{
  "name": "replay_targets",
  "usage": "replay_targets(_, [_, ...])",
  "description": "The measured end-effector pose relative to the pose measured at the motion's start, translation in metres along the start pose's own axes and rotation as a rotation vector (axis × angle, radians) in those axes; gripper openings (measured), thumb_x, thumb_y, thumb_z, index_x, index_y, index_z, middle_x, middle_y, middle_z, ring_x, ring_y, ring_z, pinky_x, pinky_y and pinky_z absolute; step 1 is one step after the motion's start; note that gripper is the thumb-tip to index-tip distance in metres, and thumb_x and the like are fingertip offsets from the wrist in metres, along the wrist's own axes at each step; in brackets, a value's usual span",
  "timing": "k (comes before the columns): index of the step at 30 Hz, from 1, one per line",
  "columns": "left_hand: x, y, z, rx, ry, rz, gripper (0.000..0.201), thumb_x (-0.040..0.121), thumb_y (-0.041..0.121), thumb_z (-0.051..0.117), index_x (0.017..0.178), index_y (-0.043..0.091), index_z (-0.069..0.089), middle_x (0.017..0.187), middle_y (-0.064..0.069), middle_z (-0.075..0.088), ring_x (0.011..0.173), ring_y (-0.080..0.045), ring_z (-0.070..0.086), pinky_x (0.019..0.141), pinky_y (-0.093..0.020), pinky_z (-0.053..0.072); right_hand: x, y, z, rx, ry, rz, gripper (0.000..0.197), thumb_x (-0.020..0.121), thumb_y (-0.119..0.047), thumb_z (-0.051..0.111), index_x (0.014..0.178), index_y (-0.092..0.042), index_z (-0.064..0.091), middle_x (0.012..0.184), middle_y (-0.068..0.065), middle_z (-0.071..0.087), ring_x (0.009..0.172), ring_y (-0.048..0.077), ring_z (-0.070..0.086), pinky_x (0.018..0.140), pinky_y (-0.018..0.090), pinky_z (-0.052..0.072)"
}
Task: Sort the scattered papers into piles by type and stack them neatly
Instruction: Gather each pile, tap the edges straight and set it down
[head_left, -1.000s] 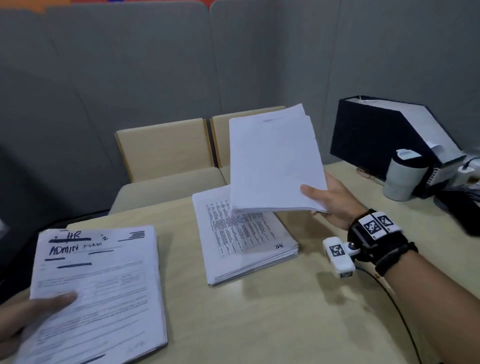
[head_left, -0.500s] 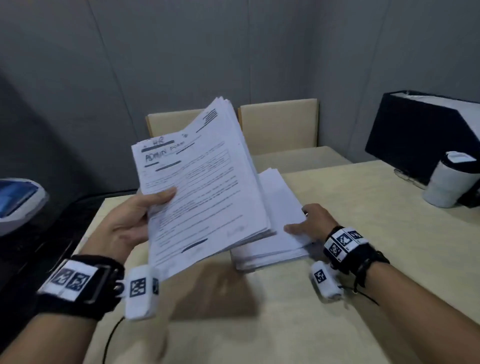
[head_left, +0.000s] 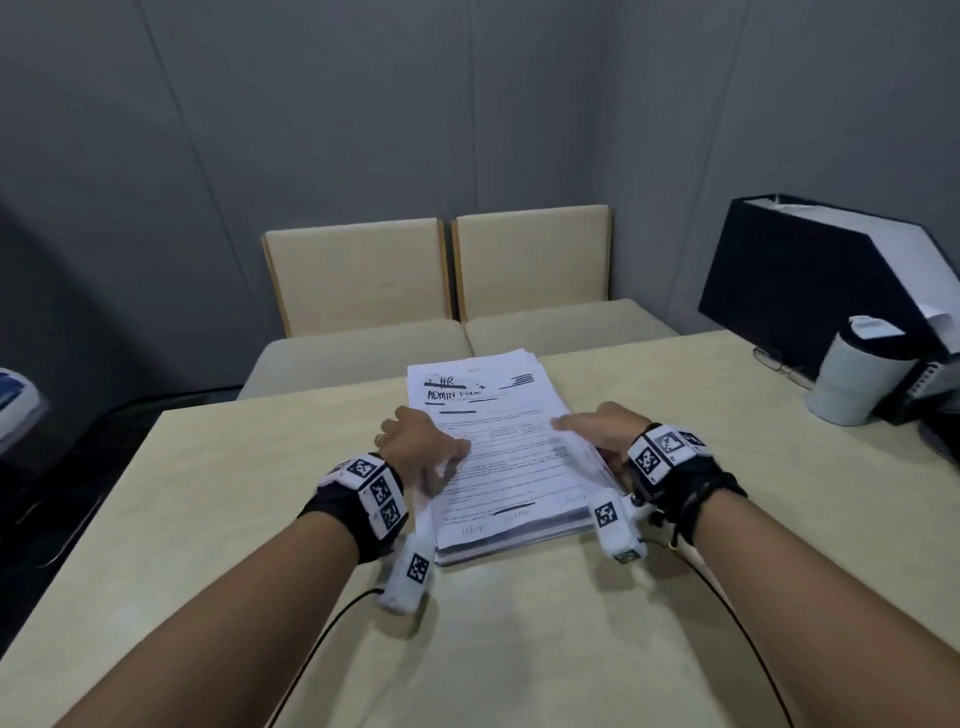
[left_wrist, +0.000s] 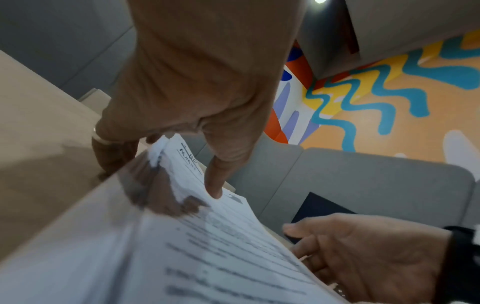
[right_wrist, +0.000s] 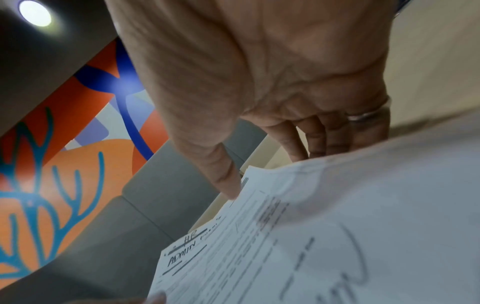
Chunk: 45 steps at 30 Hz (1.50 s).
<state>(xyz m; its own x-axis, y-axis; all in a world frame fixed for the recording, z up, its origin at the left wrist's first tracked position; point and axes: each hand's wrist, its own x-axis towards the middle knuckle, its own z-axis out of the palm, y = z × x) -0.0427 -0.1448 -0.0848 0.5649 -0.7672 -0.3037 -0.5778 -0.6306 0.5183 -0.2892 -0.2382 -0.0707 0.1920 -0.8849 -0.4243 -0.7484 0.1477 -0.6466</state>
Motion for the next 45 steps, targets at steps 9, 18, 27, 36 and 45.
replay_targets(9, [-0.009,-0.016,-0.015,-0.490,-0.032,0.000,0.106,0.084,0.027,0.088,0.150,-0.002,0.010,0.141,-0.014,0.056,0.127,-0.033,0.056,0.104,-0.050,0.054,0.010,-0.025,0.020,-0.165,-0.107,0.001,0.032,0.081,-0.040,0.076,0.093,-0.014,0.062,0.090,0.005,0.064,0.073,0.019,0.057,0.060,0.024,0.041])
replay_targets(18, [-0.012,-0.035,-0.015,-0.357,-0.003,0.069,0.072,0.085,0.022,0.086,0.127,0.006,0.030,0.125,-0.010,0.060,0.108,-0.026,0.059,0.079,-0.034,0.055,-0.004,-0.026,0.024,0.040,-0.195,-0.042,0.058,0.074,-0.045,0.091,0.114,-0.007,0.071,0.094,0.004,0.077,0.066,0.013,0.076,0.063,0.024,0.060])
replay_targets(27, [-0.025,-0.071,-0.032,-0.906,-0.215,0.166,0.109,0.073,0.050,0.092,0.149,0.002,0.030,0.140,-0.011,0.062,0.117,-0.029,0.067,0.083,-0.041,0.061,-0.058,-0.006,0.032,0.547,-0.198,-0.523,0.052,0.088,-0.006,0.079,0.136,-0.005,0.059,0.130,0.013,0.073,0.118,0.035,0.071,0.101,0.054,0.056])
replay_targets(36, [-0.083,-0.044,-0.055,-1.195,-0.139,0.556,0.039,0.093,0.010,0.073,0.132,0.008,0.066,0.126,-0.012,0.075,0.116,-0.033,0.072,0.098,-0.051,0.058,-0.090,-0.019,0.050,0.501,0.101,-0.726,0.043,0.096,-0.016,0.074,0.134,-0.023,0.056,0.127,-0.009,0.073,0.119,0.008,0.068,0.100,0.028,0.056])
replay_targets(45, [-0.103,-0.027,-0.102,-1.115,0.039,0.664,0.033,0.087,0.013,0.081,0.118,0.002,0.073,0.110,-0.012,0.079,0.102,-0.033,0.077,0.087,-0.048,0.063,-0.105,-0.053,0.037,0.643,0.204,-0.874,0.037,0.093,-0.013,0.077,0.127,-0.018,0.061,0.118,-0.003,0.077,0.110,0.015,0.073,0.091,0.037,0.062])
